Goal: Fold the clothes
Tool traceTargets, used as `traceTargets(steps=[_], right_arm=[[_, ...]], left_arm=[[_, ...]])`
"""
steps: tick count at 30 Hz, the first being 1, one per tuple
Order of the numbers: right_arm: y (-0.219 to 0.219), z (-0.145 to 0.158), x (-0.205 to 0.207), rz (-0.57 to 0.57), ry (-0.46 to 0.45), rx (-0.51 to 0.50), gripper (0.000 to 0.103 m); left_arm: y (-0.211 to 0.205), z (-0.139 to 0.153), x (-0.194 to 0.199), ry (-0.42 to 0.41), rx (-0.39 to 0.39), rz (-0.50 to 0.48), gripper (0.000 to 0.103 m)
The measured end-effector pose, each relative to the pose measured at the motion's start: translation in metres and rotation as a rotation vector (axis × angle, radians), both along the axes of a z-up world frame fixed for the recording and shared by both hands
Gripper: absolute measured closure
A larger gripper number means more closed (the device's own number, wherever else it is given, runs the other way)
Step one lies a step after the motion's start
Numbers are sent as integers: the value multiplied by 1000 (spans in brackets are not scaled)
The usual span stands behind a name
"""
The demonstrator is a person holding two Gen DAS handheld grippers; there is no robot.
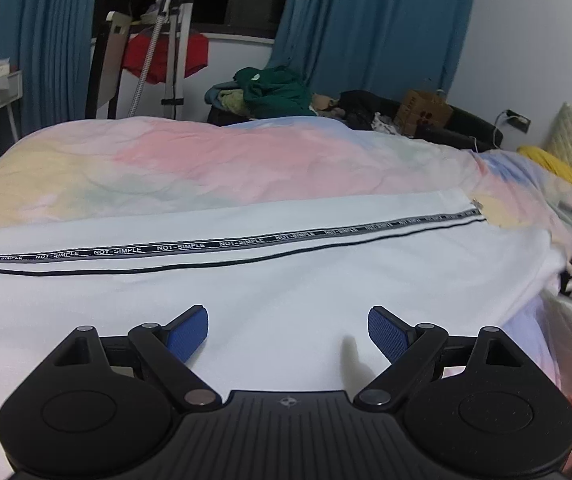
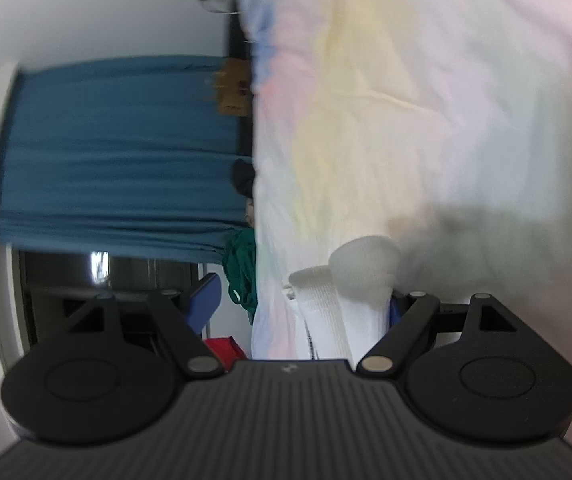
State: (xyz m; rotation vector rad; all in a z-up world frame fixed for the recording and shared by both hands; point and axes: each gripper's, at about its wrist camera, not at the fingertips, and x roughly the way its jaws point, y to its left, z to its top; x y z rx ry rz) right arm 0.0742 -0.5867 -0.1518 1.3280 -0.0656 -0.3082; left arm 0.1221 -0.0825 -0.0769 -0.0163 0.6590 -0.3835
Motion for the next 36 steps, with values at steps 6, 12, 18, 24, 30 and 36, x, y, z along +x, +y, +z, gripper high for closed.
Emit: traceTargets(steps=[6,12,18,24,30,36], right_arm=[[7,22,-16,-53,52,-160,21],[0,1,-24,5,10,69,21],[0,-19,-21,92,39,250,22],[4,-35,2,209,206,261,30],[7,-36,33,257,323,121,57],[9,-30,37,231,350,64,96]], left_arm=[[4,3,-10,-29,3,-2,14],[-1,2,-18,-53,46,-41,14],[-30,-10,-43,-108,189,-223,14],[-55,-35,-51,-147,378,-243,18],[-54,-38,-45,-151,365,-194,30],[-50,-33,-48,-165,299,-204,47]])
